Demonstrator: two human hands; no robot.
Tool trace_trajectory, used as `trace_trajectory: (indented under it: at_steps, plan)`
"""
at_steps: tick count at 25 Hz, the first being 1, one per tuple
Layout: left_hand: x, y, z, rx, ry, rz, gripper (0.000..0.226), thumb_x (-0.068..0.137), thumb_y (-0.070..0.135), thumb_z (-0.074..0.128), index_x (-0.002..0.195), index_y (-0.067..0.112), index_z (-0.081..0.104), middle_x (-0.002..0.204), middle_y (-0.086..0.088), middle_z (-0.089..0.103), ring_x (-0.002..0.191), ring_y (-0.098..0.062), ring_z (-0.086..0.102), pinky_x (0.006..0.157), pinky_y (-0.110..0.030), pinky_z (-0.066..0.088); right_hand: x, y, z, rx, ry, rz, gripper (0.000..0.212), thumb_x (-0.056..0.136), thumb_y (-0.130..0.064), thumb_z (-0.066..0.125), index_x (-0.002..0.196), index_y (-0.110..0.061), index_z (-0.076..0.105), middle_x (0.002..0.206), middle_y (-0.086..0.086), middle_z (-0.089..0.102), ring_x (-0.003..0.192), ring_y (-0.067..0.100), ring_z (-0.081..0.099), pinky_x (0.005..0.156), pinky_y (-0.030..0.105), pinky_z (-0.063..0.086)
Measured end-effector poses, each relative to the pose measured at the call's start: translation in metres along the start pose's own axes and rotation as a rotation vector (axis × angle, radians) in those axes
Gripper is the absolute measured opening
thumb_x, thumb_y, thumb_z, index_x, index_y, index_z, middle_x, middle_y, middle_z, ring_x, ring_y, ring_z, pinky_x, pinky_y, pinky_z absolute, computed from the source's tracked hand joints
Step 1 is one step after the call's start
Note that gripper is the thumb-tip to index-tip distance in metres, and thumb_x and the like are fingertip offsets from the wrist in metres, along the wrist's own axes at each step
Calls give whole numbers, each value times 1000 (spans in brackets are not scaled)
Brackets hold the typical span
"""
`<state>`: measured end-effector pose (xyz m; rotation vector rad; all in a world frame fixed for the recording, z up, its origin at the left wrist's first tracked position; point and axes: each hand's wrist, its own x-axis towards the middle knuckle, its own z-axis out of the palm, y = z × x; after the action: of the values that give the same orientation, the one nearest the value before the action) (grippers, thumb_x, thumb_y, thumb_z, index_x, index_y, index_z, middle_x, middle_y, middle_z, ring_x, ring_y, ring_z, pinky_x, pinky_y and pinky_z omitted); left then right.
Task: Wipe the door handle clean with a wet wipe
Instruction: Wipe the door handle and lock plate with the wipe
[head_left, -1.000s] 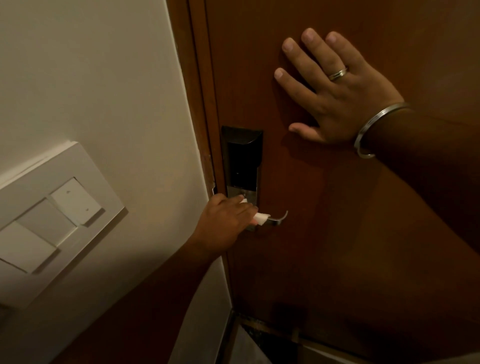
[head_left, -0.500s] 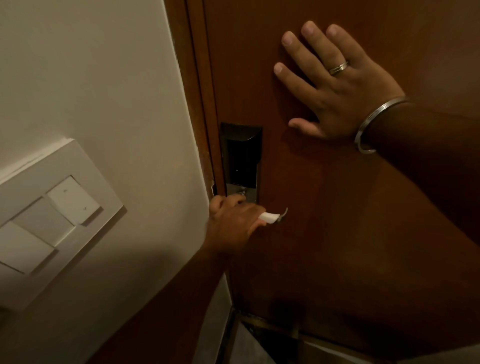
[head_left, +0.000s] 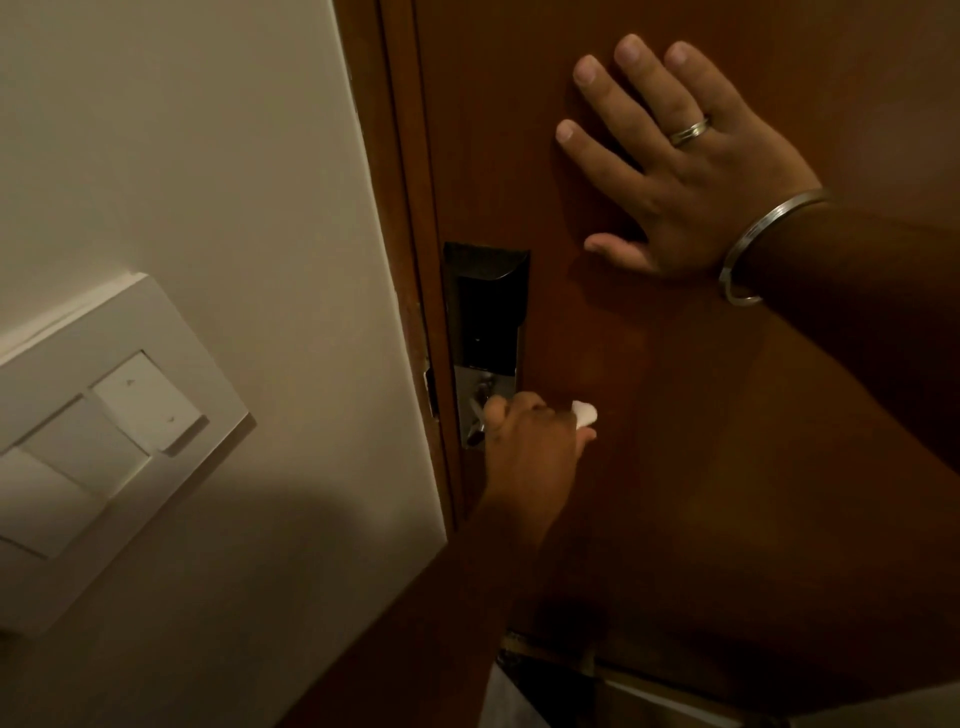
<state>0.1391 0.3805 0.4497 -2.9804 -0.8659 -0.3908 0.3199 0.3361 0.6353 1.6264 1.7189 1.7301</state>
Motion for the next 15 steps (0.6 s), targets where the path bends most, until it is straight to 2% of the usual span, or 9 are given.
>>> trace_trajectory:
  at_steps: [3, 5, 7, 10, 12, 13, 15]
  plan:
    - [-15, -39, 3, -28, 99, 151, 31, 90, 50, 49, 108, 26, 61, 107, 2, 68, 108, -24, 51, 88, -43, 20, -1, 1, -1, 17, -3, 4, 85, 100, -64, 25, 162, -7, 16, 166, 27, 10, 152, 47, 14, 122, 56, 10]
    - [-19, -72, 5, 17, 178, 188, 38, 90, 51, 43, 113, 26, 61, 113, 2, 68, 107, -26, 54, 86, -40, 20, -1, 0, -1, 19, -10, 5, 84, 100, -64, 25, 162, -7, 17, 165, 27, 10, 152, 47, 14, 122, 57, 10]
    - [-19, -90, 7, 20, 257, 140, 43, 90, 50, 39, 117, 23, 60, 118, 0, 67, 106, -26, 56, 86, -39, 26, -1, 0, -1, 28, -18, 5, 84, 100, -63, 24, 161, -7, 16, 166, 27, 9, 152, 47, 13, 122, 56, 9]
    - [-26, -87, 9, -58, 273, -3, 48, 93, 49, 31, 125, 20, 53, 128, -3, 61, 113, -22, 56, 86, -44, 39, -2, 0, -1, 32, -15, 7, 84, 101, -63, 22, 161, -7, 16, 166, 27, 8, 152, 47, 12, 122, 55, 4]
    - [-28, -80, 8, -137, 238, -26, 41, 96, 38, 30, 121, 17, 55, 123, -9, 63, 106, -25, 61, 83, -46, 47, -3, 0, -1, 40, -20, 13, 83, 100, -64, 21, 162, -7, 15, 166, 26, 6, 153, 46, 11, 122, 53, 0]
    - [-25, -76, 5, -205, 212, -54, 36, 97, 34, 34, 116, 16, 57, 113, -11, 66, 97, -26, 64, 79, -46, 51, -2, 0, -1, 51, -21, 12, 83, 100, -64, 21, 162, -8, 15, 166, 26, 6, 153, 46, 10, 122, 53, -1]
    - [-11, -69, -5, -444, 182, -256, 30, 96, 34, 45, 107, 13, 64, 93, -9, 69, 82, -22, 66, 72, -43, 56, -2, 0, -2, 61, -19, 16, 83, 100, -64, 22, 162, -8, 16, 166, 26, 6, 153, 46, 10, 122, 52, -1]
